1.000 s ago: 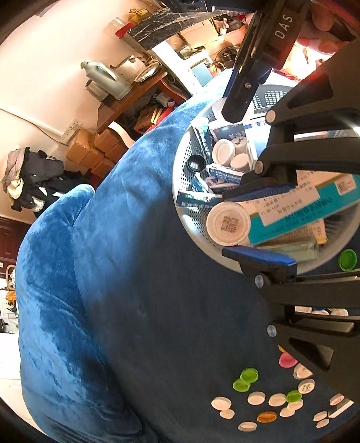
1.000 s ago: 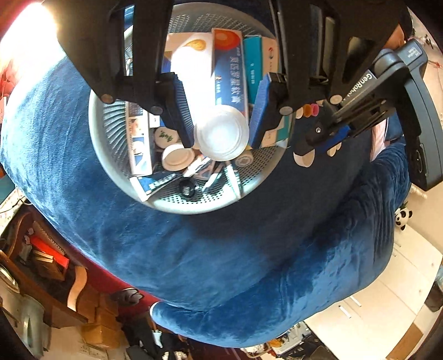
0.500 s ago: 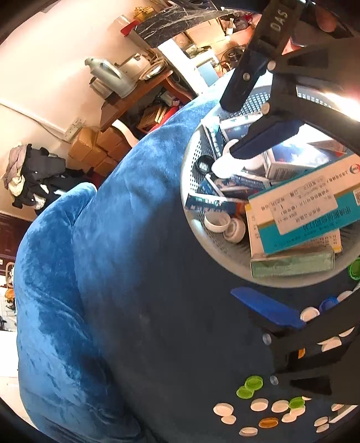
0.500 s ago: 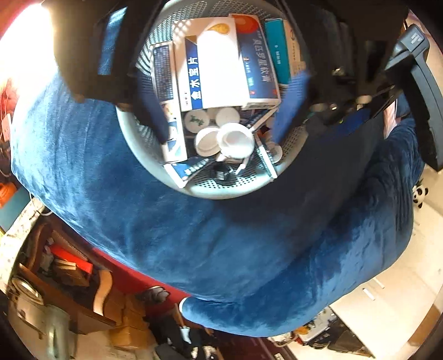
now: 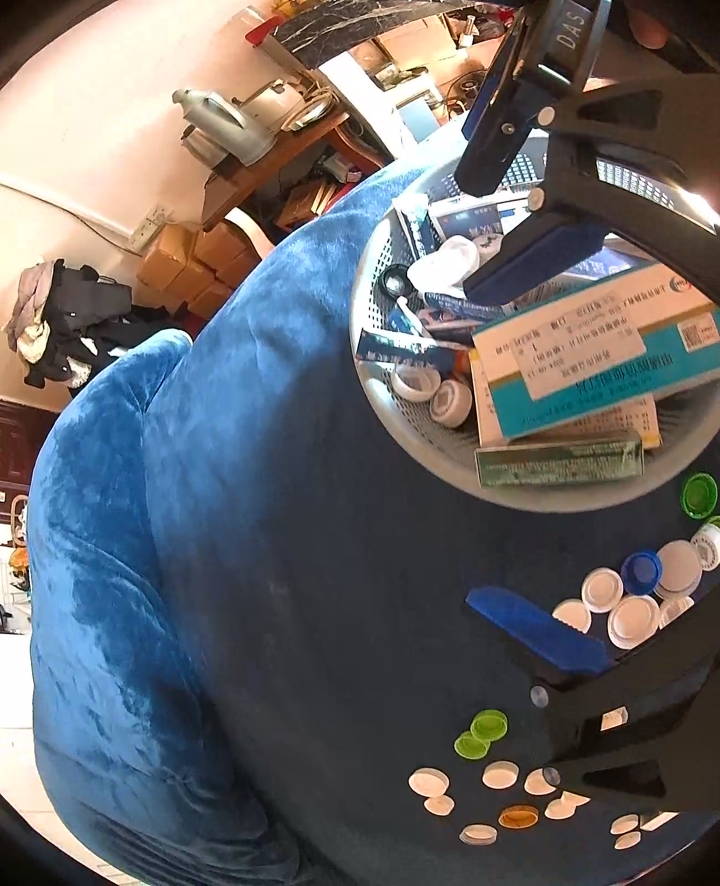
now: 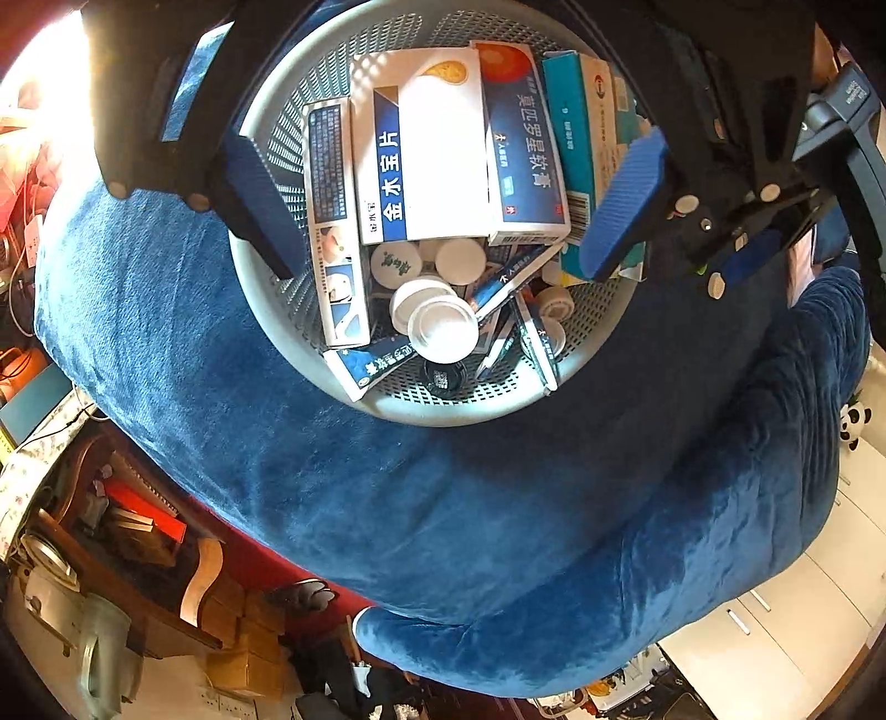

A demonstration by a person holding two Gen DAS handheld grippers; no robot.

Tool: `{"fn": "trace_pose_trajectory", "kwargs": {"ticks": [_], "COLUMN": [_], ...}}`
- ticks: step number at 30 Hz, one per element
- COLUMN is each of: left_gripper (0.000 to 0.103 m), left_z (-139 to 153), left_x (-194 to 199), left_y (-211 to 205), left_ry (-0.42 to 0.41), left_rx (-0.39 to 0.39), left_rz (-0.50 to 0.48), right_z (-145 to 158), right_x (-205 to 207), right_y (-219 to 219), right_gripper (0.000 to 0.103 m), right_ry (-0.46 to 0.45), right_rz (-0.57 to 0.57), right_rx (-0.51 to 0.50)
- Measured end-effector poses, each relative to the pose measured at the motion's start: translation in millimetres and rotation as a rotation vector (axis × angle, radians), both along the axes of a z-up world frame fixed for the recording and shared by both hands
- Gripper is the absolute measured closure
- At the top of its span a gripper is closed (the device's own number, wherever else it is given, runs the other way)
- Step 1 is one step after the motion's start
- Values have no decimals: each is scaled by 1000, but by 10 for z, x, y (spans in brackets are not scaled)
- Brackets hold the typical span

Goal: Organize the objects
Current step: 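Open the left gripper to drop its cap while the right drops its cap, then move both open grippers from the basket back to the scattered caps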

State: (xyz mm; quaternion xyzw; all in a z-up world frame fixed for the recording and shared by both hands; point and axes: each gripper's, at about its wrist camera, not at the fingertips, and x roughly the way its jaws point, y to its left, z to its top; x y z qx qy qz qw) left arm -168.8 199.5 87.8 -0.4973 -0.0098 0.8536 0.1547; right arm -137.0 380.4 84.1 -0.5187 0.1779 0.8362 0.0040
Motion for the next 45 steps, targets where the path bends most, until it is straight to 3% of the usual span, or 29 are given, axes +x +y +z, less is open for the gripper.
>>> {"fn": "trace_pose_trajectory", "kwargs": {"ticks": [17,45], "left_gripper": [1,1], "left_z": [17,-85], "left_x": [49,137], "left_y": [-289,-1220], "left_ry": [-4,-21], "left_rx": [-3,-13], "left_rz": [32,169], "right_z": [21,-34], "right_x": [6,-88], "right_y": [-222,-971], "right_gripper": [2,1], "right_ry": [4,-1], "right_rz": [34,148], "right_rx": [21,31]}}
